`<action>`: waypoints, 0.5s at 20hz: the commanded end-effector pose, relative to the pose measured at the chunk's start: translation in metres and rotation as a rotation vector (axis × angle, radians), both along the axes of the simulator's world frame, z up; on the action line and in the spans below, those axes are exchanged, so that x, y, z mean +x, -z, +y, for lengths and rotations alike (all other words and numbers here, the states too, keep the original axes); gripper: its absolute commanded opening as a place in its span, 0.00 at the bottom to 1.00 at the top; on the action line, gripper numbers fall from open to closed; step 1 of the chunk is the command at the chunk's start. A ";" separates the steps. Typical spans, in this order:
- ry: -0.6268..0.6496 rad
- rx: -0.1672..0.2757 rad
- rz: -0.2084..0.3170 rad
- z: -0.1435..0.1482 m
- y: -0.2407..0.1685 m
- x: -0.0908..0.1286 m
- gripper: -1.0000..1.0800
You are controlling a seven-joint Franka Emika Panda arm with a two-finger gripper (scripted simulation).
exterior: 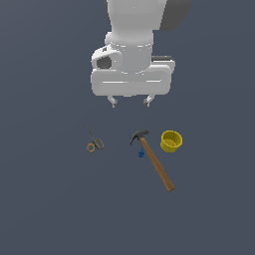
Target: Pick up a designated object from a clutter of objects.
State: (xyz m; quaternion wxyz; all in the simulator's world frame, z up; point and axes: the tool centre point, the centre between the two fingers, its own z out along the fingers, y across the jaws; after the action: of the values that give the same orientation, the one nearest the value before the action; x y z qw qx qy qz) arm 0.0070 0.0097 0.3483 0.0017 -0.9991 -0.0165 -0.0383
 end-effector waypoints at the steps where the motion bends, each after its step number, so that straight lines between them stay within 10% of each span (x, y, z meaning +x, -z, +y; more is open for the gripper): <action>1: 0.000 0.000 0.000 0.000 0.000 0.000 0.62; 10: 0.008 0.017 0.009 0.007 0.003 -0.002 0.62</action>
State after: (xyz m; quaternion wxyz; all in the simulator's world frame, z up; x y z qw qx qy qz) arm 0.0049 0.0164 0.3453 0.0096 -0.9993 -0.0125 -0.0340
